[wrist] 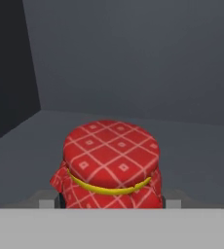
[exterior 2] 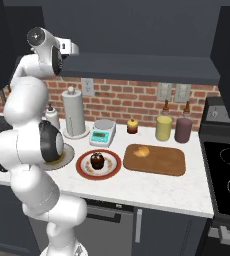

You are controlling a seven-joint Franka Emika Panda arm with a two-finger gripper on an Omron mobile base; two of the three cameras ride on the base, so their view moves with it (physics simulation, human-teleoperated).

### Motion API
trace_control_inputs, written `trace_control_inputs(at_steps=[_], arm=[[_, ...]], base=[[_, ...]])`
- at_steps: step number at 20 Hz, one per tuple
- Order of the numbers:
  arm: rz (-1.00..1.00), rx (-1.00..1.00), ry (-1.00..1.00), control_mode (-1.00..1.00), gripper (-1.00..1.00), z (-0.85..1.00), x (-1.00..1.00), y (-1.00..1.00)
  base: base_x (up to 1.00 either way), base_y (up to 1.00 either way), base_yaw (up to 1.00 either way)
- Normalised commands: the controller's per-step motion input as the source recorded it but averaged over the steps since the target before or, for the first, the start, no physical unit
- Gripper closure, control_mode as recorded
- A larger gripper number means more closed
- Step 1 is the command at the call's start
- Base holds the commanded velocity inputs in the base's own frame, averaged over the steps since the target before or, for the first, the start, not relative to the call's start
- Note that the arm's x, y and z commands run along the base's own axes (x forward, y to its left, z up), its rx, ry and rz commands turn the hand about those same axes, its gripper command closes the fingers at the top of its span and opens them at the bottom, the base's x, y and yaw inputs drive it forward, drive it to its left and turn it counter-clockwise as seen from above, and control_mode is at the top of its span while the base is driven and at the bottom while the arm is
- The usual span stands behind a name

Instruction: From the different types of pastries on the counter, select a croissant and place it on the cutting board. Then retrieve a jar of jam from the cabinet and place it alongside the croissant on the cutting board.

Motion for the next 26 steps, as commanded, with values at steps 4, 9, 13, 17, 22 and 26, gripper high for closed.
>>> trace_control_inputs(at_steps=[4,9,13,17,22,26], arm=[[-0.02,0.05,-0.05,-1.0,1.0,0.36,-0.63,-0.19],[-0.06,0.03,-0.04,-1.0,1.0,0.09,-0.78,-0.22],[-0.01,0.01,-0.1,-1.0,1.0,-0.03,-0.95,-0.27],[0.0,0.03,-0.1,-1.0,1.0,-0.17,-1.0,-0.33],[0.0,0.03,-0.06,-1.0,1.0,-0.12,-1.0,-0.37],[-0.01,0.01,0.0,-1.0,1.0,-0.22,-1.0,-0.21]], base=[[0.0,0.0,0.0],[0.0,0.0,0.0],[0.0,0.0,0.0],[0.0,0.0,0.0],[0.0,0.0,0.0],[0.0,0.0,0.0]])
